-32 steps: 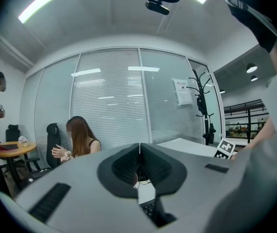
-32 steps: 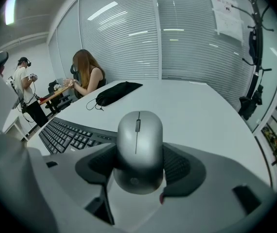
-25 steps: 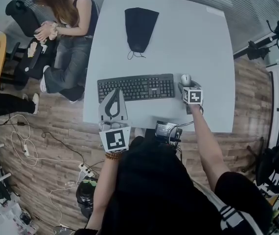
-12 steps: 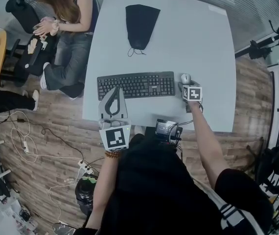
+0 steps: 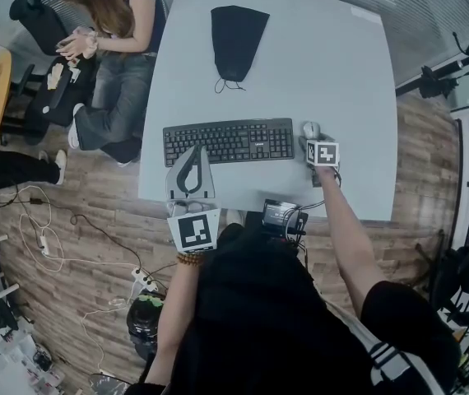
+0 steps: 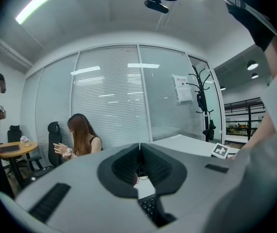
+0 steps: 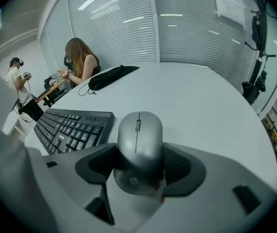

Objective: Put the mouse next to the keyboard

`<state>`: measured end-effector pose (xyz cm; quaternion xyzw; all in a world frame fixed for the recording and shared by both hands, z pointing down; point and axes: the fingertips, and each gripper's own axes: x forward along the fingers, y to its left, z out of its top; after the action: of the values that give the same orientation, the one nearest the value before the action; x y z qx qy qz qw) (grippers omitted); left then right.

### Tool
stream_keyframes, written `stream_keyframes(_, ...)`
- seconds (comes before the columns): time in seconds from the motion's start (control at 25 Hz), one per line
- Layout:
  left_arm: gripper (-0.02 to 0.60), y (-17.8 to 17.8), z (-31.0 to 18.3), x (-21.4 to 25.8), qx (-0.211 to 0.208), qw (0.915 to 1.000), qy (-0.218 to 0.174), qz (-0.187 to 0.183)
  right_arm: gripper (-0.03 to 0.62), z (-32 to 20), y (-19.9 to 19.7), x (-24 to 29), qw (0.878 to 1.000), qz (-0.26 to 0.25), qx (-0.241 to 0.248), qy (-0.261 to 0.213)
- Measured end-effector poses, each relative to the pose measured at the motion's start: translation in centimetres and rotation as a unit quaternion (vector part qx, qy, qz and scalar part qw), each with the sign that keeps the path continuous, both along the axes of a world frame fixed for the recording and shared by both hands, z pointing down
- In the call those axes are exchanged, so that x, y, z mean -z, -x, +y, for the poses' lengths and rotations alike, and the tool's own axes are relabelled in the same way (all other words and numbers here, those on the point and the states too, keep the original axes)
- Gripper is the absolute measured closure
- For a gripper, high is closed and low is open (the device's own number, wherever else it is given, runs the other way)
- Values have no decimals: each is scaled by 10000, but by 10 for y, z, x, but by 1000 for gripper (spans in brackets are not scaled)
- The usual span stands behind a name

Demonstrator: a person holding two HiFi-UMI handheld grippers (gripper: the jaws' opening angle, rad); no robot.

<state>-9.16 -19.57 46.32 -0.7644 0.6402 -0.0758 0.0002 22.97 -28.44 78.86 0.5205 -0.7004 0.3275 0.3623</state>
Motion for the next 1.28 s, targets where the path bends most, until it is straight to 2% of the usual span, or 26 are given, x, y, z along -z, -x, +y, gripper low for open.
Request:
stream_keyframes(1.04,566,1,-4,-4,-59,10000,44,14,295,-1,1,-3,9995,251,-69,162)
stream_keyframes(1.28,566,2,-1,-6,-59,9999,64,56,279,-1,4,-4,9993,229,136,246)
